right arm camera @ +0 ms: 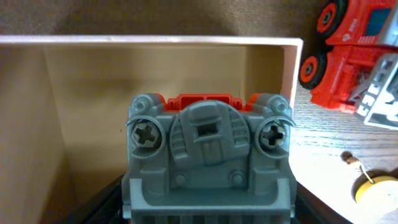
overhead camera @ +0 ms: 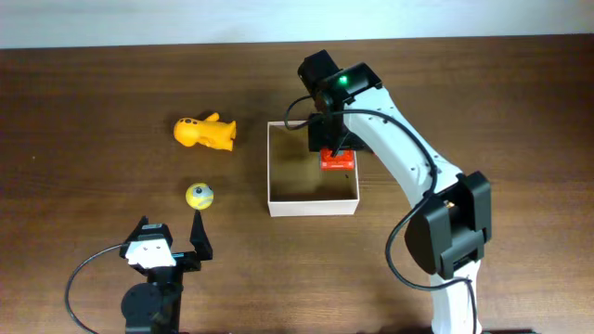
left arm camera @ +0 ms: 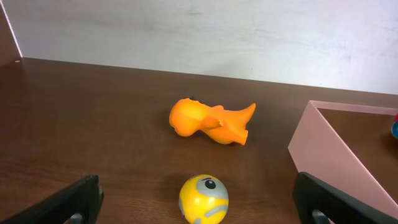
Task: Pack container
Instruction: 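Lower the tank truck into the box and open the right gripper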
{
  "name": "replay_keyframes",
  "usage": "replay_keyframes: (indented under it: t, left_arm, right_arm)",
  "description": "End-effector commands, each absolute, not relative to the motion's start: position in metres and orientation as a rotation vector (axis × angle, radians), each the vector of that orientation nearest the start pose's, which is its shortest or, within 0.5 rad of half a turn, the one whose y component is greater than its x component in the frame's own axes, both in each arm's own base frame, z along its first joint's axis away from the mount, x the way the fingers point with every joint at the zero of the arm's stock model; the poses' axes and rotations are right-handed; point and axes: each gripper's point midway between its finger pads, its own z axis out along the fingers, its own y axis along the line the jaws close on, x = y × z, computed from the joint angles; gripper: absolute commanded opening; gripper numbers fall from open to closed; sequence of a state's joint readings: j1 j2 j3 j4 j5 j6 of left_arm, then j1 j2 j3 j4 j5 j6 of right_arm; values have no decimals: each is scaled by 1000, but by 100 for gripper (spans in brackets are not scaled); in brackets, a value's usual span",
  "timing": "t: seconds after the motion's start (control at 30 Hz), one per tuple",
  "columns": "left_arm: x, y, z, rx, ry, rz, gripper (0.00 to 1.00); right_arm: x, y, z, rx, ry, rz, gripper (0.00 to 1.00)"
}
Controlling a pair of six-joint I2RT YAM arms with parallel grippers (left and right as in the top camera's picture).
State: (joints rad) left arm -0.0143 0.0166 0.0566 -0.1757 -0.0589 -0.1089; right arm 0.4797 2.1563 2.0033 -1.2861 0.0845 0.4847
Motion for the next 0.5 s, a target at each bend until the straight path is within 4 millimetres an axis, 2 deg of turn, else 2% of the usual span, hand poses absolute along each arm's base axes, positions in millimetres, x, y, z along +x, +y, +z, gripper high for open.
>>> replay_keyframes:
  t: [0.0, 0.27, 0.47]
  left_arm:
    - [242, 6, 153, -122, 1703, -49, 99]
    - [242, 6, 153, -122, 1703, -49, 99]
    - [242, 6, 153, -122, 1703, -49, 99]
  right_arm:
    - [408, 193, 96, -2, 2998, -74, 64]
    - [415, 196, 79, -3, 3004, -81, 64]
    - [423, 195, 77, 1, 2973, -107, 64]
